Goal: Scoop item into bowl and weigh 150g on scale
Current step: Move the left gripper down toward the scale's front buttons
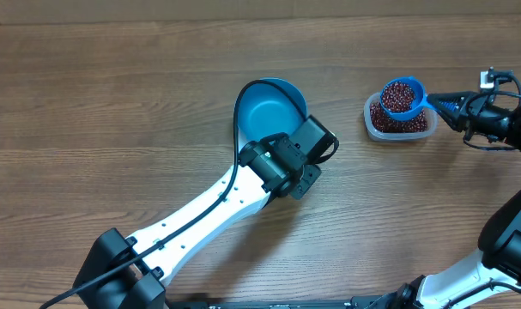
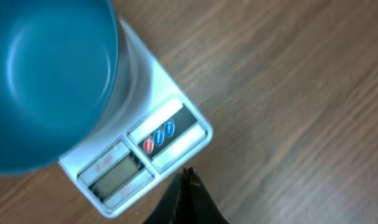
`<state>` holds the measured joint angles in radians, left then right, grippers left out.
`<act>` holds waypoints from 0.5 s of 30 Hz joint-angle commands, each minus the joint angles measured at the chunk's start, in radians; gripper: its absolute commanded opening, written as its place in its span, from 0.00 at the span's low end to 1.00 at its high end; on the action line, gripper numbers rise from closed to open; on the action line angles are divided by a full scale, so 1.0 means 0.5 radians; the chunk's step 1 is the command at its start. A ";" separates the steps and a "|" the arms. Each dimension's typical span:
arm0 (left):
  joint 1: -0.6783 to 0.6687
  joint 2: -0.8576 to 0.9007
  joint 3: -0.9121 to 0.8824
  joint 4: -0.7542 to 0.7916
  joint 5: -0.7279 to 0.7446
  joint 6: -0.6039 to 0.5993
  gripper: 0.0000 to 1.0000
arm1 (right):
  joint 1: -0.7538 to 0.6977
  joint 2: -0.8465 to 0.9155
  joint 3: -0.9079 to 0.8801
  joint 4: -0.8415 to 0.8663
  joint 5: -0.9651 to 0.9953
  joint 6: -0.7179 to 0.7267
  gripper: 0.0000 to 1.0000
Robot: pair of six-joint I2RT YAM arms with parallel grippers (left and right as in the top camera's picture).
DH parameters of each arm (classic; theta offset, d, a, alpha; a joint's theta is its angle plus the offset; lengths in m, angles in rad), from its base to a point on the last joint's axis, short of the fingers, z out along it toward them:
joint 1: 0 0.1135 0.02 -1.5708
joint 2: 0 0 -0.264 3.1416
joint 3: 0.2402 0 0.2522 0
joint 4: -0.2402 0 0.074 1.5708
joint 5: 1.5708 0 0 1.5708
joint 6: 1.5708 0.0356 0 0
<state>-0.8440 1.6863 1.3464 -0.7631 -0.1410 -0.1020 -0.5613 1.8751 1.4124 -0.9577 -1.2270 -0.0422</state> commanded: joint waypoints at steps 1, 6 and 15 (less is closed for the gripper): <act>-0.002 -0.022 -0.143 0.179 -0.031 -0.016 0.04 | -0.004 0.008 -0.010 0.005 -0.094 -0.024 0.04; -0.002 -0.022 -0.294 0.339 -0.031 0.056 0.04 | -0.004 0.008 -0.010 0.012 -0.094 -0.025 0.04; 0.003 -0.022 -0.455 0.599 -0.036 0.117 0.04 | -0.002 0.008 -0.010 0.004 -0.094 -0.024 0.04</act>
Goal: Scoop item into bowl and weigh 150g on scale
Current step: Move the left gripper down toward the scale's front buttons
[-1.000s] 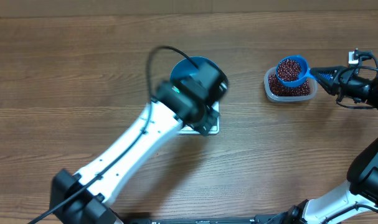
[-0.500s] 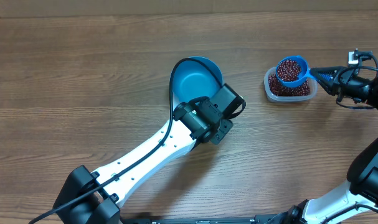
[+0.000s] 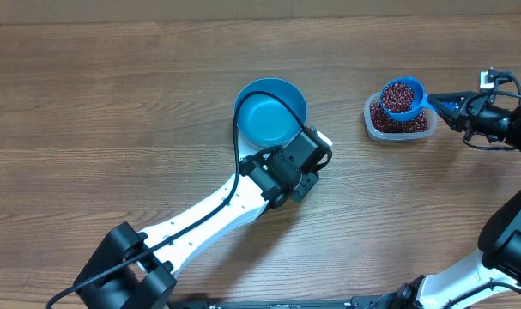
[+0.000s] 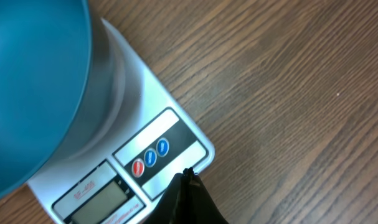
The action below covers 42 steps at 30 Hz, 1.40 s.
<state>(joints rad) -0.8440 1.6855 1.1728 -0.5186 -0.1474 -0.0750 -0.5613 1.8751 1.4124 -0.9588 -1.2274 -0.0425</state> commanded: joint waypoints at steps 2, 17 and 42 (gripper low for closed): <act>0.018 -0.021 -0.206 0.225 -0.027 0.062 0.04 | -0.002 0.008 -0.010 0.003 -0.093 -0.024 0.04; 0.212 -0.020 -0.523 0.628 0.140 0.138 0.04 | -0.002 0.008 -0.010 -0.002 -0.040 -0.025 0.04; 0.213 0.199 -0.523 0.831 0.153 0.144 0.04 | -0.002 0.008 -0.010 -0.010 -0.002 -0.031 0.04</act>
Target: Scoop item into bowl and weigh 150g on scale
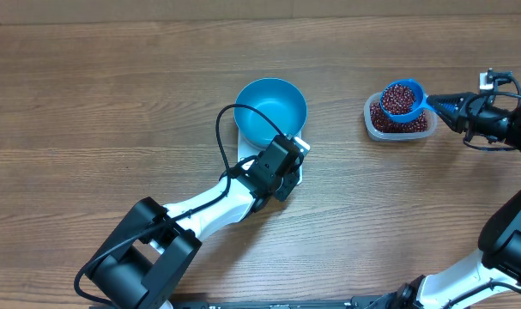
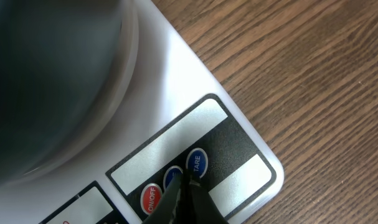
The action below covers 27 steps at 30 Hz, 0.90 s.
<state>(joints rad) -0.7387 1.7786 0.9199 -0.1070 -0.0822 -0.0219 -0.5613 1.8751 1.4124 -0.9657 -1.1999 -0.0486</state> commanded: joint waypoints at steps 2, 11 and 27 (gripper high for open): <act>0.002 0.013 -0.017 0.010 0.005 0.038 0.04 | -0.002 0.008 -0.010 0.002 -0.056 -0.018 0.04; 0.024 0.012 -0.017 0.029 -0.075 0.038 0.04 | -0.002 0.008 -0.010 -0.014 -0.056 -0.019 0.04; 0.053 0.011 -0.017 0.015 -0.134 0.031 0.04 | -0.002 0.008 -0.010 -0.027 -0.048 -0.019 0.04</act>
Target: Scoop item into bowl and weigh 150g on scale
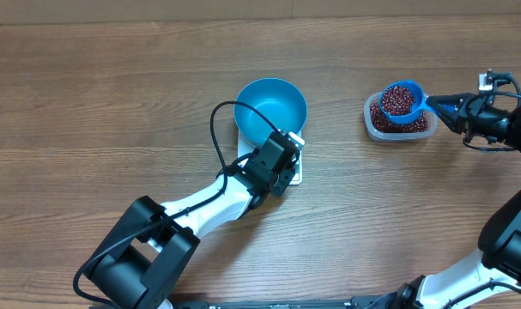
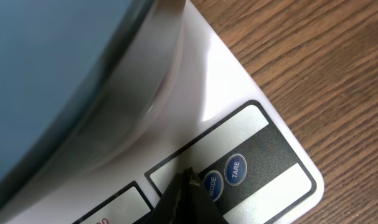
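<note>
A blue bowl (image 1: 270, 110) stands empty on the white scale (image 1: 297, 168). My left gripper (image 1: 286, 151) is shut, its dark tip (image 2: 187, 172) down on the scale's button panel just left of the MODE button (image 2: 212, 184) and TARE button (image 2: 235, 169); the red button is hidden under it. The bowl (image 2: 45, 68) fills the upper left of the left wrist view. At the right, my right gripper (image 1: 463, 111) is shut on the handle of a blue scoop (image 1: 402, 97) heaped with red beans, held over the bean container (image 1: 400, 123).
The scale's display (image 2: 108, 210) shows partly at the bottom left of the wrist view. Bare wooden table (image 1: 114, 94) surrounds the scale and the container. My right arm's base sits at the lower right.
My left gripper's tip has moved from the TARE button to a spot left of MODE, over the red button's place, closer to the panel. The right gripper and scoop have not moved.
My shut left gripper hung above the scale's front corner, off the panel. It then stood lower and nearer the buttons, then touched at the TARE button, and now rests left of MODE. The right gripper has held the full scoop over the container throughout.
</note>
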`<state>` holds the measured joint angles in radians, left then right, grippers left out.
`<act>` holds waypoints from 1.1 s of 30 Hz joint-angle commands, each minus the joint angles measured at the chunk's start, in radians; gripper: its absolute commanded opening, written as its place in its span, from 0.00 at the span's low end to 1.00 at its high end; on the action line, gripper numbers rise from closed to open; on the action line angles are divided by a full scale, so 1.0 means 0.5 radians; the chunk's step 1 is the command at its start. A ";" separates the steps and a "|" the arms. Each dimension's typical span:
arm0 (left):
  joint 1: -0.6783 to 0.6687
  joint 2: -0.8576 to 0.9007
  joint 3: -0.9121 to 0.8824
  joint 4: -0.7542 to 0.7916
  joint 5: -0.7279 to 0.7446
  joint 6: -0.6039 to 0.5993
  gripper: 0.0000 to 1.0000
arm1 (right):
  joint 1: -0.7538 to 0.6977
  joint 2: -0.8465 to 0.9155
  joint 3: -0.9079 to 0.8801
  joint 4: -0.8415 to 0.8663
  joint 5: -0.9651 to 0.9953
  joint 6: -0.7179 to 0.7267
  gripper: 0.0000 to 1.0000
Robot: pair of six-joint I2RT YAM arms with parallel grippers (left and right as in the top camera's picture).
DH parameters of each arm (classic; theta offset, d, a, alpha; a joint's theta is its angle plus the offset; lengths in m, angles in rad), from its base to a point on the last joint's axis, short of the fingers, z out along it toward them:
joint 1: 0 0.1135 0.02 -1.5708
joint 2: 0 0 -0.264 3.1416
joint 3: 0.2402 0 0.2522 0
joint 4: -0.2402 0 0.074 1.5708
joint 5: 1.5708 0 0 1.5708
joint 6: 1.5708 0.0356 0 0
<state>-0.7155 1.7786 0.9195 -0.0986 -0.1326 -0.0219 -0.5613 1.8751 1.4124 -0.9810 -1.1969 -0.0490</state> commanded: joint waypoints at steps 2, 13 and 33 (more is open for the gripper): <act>0.007 0.011 -0.016 -0.004 -0.034 0.031 0.04 | -0.002 0.008 -0.010 0.004 -0.054 -0.018 0.04; 0.007 0.011 -0.016 -0.041 -0.050 0.039 0.04 | -0.002 0.008 -0.010 0.003 -0.054 -0.018 0.04; 0.005 0.013 -0.016 -0.047 -0.047 0.045 0.04 | -0.002 0.008 -0.010 -0.003 -0.054 -0.018 0.04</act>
<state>-0.7155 1.7786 0.9199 -0.1196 -0.1440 -0.0185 -0.5613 1.8751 1.4124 -0.9867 -1.1965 -0.0490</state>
